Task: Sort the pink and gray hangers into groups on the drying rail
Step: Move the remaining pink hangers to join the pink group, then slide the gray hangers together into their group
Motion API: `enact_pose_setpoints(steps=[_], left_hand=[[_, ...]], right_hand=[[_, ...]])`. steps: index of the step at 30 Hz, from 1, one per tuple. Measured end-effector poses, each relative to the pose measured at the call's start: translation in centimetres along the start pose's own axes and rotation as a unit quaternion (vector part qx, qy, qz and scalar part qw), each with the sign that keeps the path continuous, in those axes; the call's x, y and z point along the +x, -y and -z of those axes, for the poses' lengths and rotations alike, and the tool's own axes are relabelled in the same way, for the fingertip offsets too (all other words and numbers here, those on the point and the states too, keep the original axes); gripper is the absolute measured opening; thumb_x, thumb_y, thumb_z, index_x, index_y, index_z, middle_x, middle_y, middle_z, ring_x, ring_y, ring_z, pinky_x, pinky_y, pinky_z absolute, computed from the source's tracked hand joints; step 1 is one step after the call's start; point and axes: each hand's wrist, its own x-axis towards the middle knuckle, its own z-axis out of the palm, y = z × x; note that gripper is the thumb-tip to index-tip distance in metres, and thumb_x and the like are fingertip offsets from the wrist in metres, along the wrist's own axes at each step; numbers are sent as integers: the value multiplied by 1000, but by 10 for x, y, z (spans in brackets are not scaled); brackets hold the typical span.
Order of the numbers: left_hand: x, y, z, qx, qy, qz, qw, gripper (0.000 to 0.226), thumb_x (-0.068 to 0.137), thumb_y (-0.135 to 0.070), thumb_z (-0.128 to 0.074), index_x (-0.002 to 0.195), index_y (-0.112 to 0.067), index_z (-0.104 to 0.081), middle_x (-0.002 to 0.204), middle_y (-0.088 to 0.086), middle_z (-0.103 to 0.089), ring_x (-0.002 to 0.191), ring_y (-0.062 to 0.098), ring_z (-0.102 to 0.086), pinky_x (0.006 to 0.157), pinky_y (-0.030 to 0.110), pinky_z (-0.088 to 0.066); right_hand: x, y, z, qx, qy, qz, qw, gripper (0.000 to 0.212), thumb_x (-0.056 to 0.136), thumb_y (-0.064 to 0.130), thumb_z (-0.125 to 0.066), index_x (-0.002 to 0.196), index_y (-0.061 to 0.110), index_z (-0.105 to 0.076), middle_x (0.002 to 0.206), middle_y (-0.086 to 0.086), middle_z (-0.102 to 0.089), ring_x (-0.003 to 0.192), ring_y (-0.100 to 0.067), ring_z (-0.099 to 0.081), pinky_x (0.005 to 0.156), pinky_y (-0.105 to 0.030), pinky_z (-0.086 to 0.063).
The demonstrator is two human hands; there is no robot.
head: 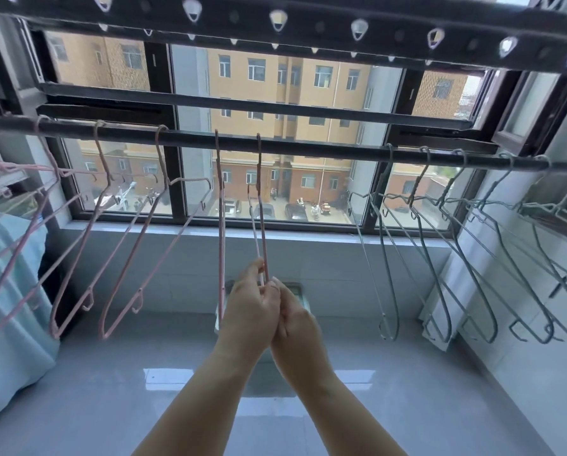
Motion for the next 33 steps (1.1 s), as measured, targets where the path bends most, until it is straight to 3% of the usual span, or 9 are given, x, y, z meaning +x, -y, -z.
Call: enact_pose_setpoints(steps=[3,5,8,12,16,20,23,26,33], left_hand=[[-3,-6,-4,43,-26,-40,998,48,90,-12,-47,136,-9,-34,138,10,-42,127,21,-40,101,19,-26],[-5,-13,-6,70,-64,-102,990,50,88,-9,-51,135,-3,-36,135,13,-45,128,24,-39,101,16,-21],[-6,-25,-16,36,-55,-151,986,47,86,-7,-54,131,-6,-42,129,9,-52,121,19,-46,102,16,-28],[-7,-33,-51,26,97,-121,988,42,90,-14,-50,132,-13,-43,130,5,-55,113,12,-52,100,23,-40],[-2,-30,-89,58,193,-49,978,44,93,-26,-44,135,-14,-39,139,6,-46,128,18,-42,107,28,-31],[4,-29,-103,9,207,7,978,41,93,-27,-44,133,-14,-43,138,8,-47,128,22,-43,107,40,-35],[10,-35,-101,-72,216,43,973,35,93,-22,-45,128,-20,-46,128,3,-56,111,22,-57,86,48,-52],[15,-36,-96,-116,205,51,971,33,92,-15,-47,126,-19,-48,110,-4,-65,85,14,-63,63,39,-55],[16,-25,-72,-152,170,52,972,37,91,-10,-50,128,-16,-48,97,-8,-67,68,7,-62,52,31,-51]], right_hand=[[-5,-3,19,-54,-48,12,997,38,93,22,-45,130,15,-47,122,0,-56,115,-12,-49,102,-22,-35],[-7,-6,44,-115,-144,42,982,39,87,13,-54,127,12,-50,119,-3,-51,110,-7,-40,97,-8,-22],[-4,-23,87,-168,-248,16,954,43,83,6,-58,125,9,-50,123,-12,-47,113,-12,-37,100,-18,-23],[-3,-47,116,-133,-166,-100,972,50,89,12,-51,136,5,-34,135,-14,-44,127,-26,-39,108,-35,-31],[-2,-62,110,-28,-69,-138,988,49,95,15,-43,140,9,-28,125,-5,-55,114,-16,-51,88,-18,-34],[-8,-68,105,67,-27,-92,993,38,92,2,-44,128,14,-47,105,14,-68,94,6,-60,76,-5,-41],[-9,-65,101,175,-9,-55,983,39,91,-3,-44,114,27,-55,95,13,-73,91,-2,-67,71,-10,-49],[-7,-62,95,192,-9,-43,980,43,91,-1,-47,111,37,-54,85,3,-74,77,-10,-69,67,-16,-51],[-4,-52,79,191,20,-32,981,39,91,-1,-48,116,28,-54,64,1,-68,60,-9,-62,61,-13,-47]])
